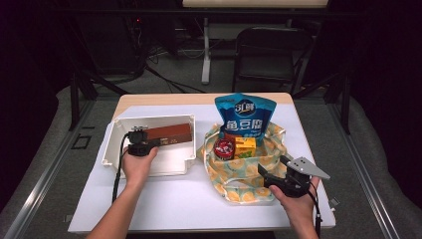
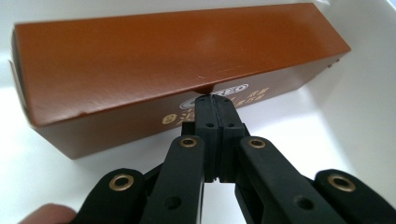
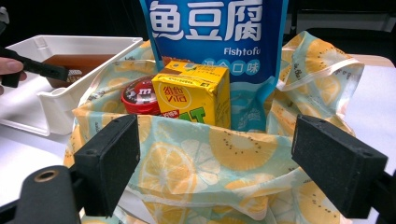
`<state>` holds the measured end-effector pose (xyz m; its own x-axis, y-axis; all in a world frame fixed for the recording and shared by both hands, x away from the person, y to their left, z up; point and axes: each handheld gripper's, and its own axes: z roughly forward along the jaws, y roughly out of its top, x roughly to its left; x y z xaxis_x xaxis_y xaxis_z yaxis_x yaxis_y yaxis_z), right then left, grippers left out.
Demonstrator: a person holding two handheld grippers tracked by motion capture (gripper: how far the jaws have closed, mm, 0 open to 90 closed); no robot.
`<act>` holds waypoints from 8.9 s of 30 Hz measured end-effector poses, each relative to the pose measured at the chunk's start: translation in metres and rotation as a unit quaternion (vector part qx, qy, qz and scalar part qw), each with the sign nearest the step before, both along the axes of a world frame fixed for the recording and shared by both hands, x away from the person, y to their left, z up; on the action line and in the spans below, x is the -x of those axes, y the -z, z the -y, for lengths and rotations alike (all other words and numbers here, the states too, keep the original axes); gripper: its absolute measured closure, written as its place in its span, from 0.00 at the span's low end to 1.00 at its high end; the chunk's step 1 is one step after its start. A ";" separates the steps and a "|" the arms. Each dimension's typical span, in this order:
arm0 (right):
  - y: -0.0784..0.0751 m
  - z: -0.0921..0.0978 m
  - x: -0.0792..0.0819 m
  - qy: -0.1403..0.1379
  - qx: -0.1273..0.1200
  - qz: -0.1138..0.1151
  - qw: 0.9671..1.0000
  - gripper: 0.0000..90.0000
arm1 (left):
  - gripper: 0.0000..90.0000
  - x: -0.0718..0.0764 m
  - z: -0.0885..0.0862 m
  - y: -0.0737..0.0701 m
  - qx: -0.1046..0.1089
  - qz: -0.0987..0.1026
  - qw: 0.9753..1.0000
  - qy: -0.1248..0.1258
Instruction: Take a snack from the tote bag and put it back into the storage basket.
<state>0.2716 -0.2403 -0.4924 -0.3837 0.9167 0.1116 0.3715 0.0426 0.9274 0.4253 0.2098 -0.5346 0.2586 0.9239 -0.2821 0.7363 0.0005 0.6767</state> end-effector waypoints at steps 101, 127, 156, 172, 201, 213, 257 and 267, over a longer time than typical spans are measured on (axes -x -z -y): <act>-0.024 -0.004 -0.116 0.012 0.006 -0.010 1.000 0.32 | 0.17 0.104 -0.019 -0.020 0.071 0.174 0.977 0.104; -0.026 -0.018 -0.152 -0.034 -0.007 -0.018 0.999 0.38 | 0.17 0.104 -0.021 -0.019 0.074 0.170 0.977 0.103; -0.041 -0.016 -0.137 -0.071 0.015 0.024 0.997 1.00 | 0.18 0.102 -0.025 -0.019 0.076 0.170 0.978 0.097; -0.069 -0.018 -0.130 -0.054 0.005 0.043 0.998 1.00 | 0.18 0.099 -0.022 -0.022 0.077 0.174 0.977 0.099; -0.113 -0.043 -0.117 -0.080 -0.026 0.072 0.994 1.00 | 0.12 0.100 -0.020 -0.040 0.089 0.206 0.969 0.103; -0.114 -0.066 -0.115 -0.101 -0.024 0.071 0.992 1.00 | 0.07 0.099 -0.015 -0.054 0.085 0.226 0.965 0.105; -0.115 -0.112 -0.100 -0.151 -0.037 0.066 0.986 1.00 | 0.21 0.067 0.063 -0.121 0.060 0.277 0.943 0.174; -0.118 -0.118 -0.093 -0.167 -0.046 0.068 0.983 1.00 | 0.25 0.061 0.076 -0.126 0.056 0.277 0.943 0.175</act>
